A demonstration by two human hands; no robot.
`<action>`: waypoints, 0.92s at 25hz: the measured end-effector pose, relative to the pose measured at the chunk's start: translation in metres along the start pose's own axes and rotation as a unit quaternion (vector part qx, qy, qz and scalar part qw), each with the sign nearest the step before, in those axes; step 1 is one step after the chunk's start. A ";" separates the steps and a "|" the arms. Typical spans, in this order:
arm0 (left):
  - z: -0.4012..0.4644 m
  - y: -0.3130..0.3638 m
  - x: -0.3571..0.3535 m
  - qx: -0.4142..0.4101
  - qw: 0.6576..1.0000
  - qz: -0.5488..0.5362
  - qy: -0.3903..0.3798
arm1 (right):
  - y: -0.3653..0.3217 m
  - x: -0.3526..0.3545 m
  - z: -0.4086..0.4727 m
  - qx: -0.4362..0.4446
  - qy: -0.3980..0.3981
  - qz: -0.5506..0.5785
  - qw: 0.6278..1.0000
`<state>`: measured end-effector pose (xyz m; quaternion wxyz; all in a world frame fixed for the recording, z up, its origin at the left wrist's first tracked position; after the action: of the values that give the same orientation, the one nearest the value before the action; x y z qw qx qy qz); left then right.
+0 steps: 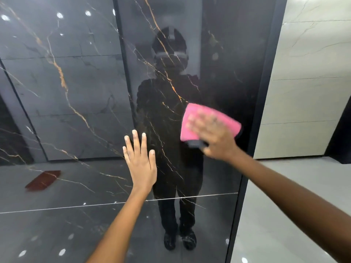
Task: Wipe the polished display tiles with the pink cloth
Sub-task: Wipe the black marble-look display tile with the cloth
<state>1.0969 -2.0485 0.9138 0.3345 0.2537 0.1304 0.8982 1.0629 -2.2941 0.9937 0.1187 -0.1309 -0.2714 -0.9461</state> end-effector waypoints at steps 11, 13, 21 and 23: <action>-0.005 -0.001 -0.008 0.006 1.000 0.015 0.006 | 0.069 0.039 0.006 -0.334 0.126 -0.051 0.933; -0.006 -0.004 -0.008 0.003 1.000 0.014 0.005 | 0.013 0.011 -0.061 -0.408 0.075 -0.052 0.908; -0.037 -0.030 -0.015 -0.056 0.998 0.038 -0.014 | -0.028 0.012 -0.135 -0.036 -0.164 -0.079 0.983; -0.036 -0.030 -0.015 -0.058 0.998 0.035 -0.012 | -0.007 0.011 -0.054 -0.161 -0.042 -0.047 0.985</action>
<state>1.1027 -2.0382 0.8657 0.3186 0.2495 0.0651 0.9122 1.0407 -2.3194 0.9501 0.0400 -0.1746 -0.1259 -0.9757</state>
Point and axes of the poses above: each hand's wrist, its own z-axis towards the middle knuckle, its own x-axis out of the back of the hand, y = z × x, the point moved 1 cm from there along z, towards the middle knuckle, and after that the axes turned 3 degrees about -z, right-handed, at the moved point
